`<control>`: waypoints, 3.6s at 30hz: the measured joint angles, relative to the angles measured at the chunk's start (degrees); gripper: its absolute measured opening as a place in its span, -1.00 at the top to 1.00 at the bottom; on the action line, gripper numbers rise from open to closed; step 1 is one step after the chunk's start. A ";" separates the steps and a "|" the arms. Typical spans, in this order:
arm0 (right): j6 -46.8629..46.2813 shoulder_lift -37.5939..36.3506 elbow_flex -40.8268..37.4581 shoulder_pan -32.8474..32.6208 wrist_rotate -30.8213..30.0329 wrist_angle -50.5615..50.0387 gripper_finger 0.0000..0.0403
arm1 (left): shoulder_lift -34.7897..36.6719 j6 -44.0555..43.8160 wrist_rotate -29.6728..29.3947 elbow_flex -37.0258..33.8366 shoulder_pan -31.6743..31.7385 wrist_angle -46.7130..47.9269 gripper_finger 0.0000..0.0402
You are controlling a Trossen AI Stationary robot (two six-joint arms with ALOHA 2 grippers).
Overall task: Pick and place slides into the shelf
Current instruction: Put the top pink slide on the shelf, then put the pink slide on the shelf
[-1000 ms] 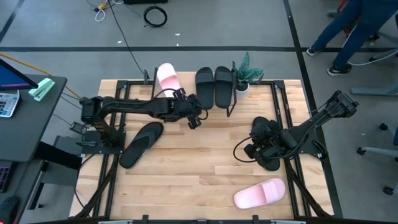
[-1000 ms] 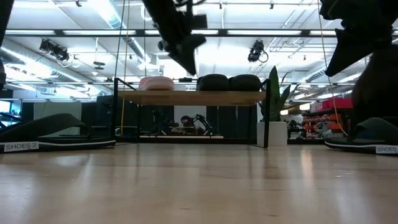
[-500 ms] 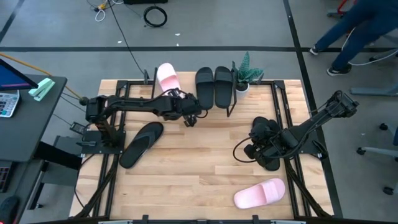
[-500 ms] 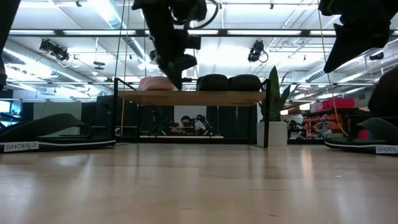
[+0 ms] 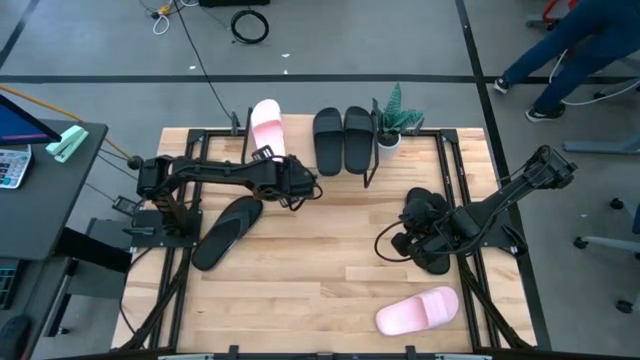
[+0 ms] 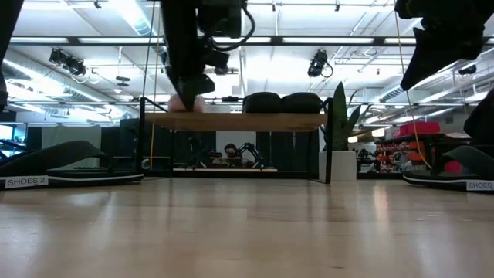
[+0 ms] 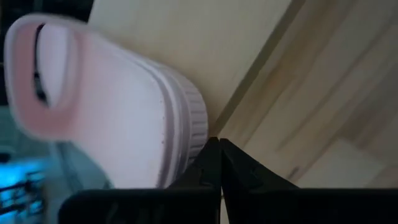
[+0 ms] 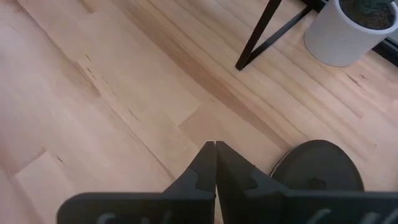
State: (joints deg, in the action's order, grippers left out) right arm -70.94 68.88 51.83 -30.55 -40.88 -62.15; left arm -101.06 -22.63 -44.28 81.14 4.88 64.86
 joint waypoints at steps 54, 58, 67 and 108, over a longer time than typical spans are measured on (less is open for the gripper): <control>1.78 13.91 13.18 -10.66 2.08 7.12 0.96 | 13.64 -18.65 -5.47 -0.04 -32.14 11.74 0.93; 0.91 19.67 22.26 -10.43 4.45 0.15 0.96 | 18.61 -20.28 -8.15 -0.04 -34.32 11.78 0.93; 3.16 33.28 30.51 -11.11 15.09 -2.24 0.96 | 21.35 -20.40 -8.87 -0.03 -36.28 15.44 0.97; -18.49 33.75 26.37 -17.31 47.35 -10.92 0.15 | 21.31 -21.81 -8.89 -0.02 -36.26 15.50 0.94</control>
State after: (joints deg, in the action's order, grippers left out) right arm -89.43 102.63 78.20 -47.86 6.47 -73.08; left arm -79.75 -44.44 -53.17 81.12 -31.38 80.36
